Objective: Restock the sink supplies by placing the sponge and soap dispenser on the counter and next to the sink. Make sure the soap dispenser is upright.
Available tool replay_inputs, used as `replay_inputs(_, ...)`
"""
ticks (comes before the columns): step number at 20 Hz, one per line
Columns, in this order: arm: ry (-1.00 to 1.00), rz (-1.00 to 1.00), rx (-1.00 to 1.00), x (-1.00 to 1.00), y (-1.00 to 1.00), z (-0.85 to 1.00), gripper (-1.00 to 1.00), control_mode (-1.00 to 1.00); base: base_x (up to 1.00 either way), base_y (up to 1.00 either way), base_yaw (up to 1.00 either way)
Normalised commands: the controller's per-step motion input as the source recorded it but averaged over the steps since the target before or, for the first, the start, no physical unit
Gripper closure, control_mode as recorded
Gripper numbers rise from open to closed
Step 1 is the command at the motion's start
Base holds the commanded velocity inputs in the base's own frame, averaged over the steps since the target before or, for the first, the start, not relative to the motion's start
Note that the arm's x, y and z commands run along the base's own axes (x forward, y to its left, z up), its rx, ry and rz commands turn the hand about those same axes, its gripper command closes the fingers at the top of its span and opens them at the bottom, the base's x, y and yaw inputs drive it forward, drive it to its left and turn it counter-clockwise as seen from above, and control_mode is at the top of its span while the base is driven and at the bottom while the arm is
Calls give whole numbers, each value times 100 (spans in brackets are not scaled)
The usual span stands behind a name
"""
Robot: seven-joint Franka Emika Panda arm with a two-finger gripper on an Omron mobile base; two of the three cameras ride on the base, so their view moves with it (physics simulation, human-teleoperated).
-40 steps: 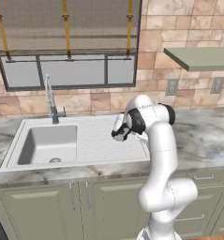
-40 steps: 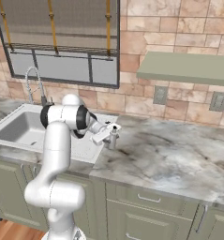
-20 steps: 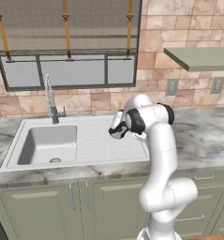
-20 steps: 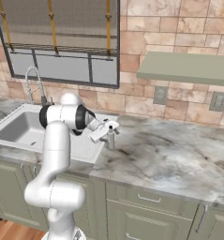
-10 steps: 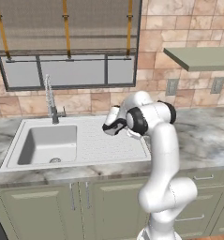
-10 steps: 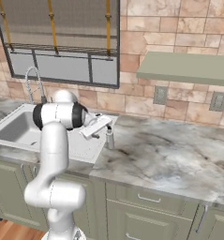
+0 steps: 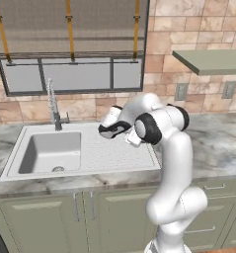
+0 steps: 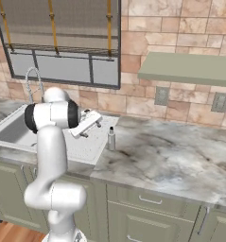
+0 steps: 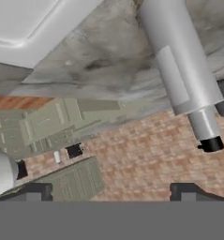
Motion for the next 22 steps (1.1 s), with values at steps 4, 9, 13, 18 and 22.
replay_inputs(4, -39, 0, 3, -99, 4, 20, -100, -100, 0, 0, 0)
replay_inputs(9, -48, 0, 10, -100, 0, 15, -100, -100, 0, 0, 0)
replay_inputs(13, -40, 0, 8, -100, 0, 48, -100, -100, 0, 0, 0)
replay_inputs(18, -34, 0, 12, -100, 3, 39, -100, -100, 0, 0, 0)
replay_inputs(22, -35, 0, 29, -94, 4, 24, -100, -100, 0, 0, 0)
